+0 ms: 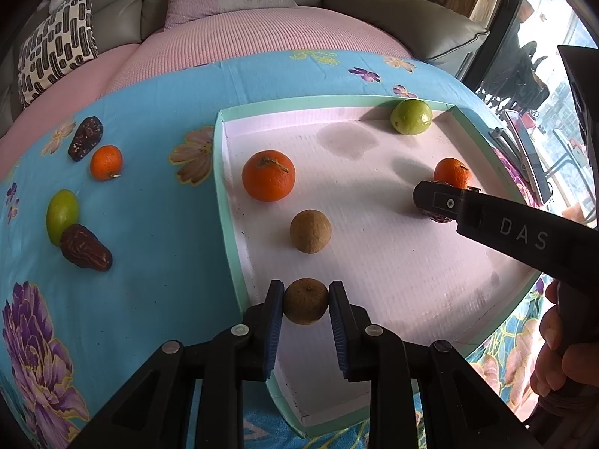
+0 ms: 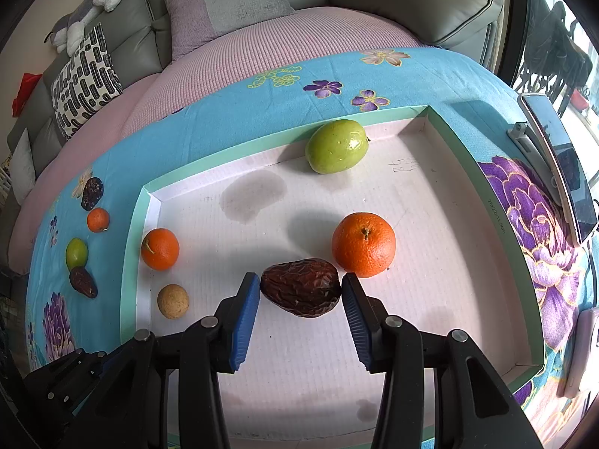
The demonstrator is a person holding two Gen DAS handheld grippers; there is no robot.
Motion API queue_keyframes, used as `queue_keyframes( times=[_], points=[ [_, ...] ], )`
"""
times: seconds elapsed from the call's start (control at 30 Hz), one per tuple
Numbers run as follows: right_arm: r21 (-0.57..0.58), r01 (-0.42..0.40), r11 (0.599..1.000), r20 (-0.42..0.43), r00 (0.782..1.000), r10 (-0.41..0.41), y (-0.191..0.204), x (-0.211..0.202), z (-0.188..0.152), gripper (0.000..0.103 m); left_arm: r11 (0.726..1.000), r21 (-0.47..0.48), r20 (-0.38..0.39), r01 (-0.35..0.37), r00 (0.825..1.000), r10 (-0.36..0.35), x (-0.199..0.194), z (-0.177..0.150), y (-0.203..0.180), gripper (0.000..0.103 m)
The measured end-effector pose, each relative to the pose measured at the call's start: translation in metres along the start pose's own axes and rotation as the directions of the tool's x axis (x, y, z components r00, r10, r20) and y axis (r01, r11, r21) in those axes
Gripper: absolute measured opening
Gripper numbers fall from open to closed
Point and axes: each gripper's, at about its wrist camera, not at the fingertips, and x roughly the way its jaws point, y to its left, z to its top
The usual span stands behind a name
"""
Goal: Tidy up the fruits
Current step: 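Carry both fruits over the white tray and open both tools to release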
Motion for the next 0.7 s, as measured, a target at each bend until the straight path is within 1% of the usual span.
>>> queue_keyframes(
  times=[0.53,0.63,0.7],
  points=[
    [-0.001,-0.001,1.0,-0.005,1.0,0.001,0.0004,0.0022,0.0016,0.047,1.0,0.011,-0.003,-0.005,1.0,0.005,0.0001,0.0001,-0.0014,0.028],
    [-0.002,-0.002,1.0,-0.006,1.0,0.002,0.0003,0.0023,0.0017,0.047,1.0,0.01,-0.003,0.0,1.0,0.0,-0.0009,-0.0001,-0.0013,0.03],
    [-0.001,-0.001,1.0,-0.009,1.0,0.001,0.0004,0.0032,0.0017,0.048,1.0,0.011,0.001,0.003,1.0,-0.003,-0.0029,0.0001,-0.0015,0.033]
  ],
)
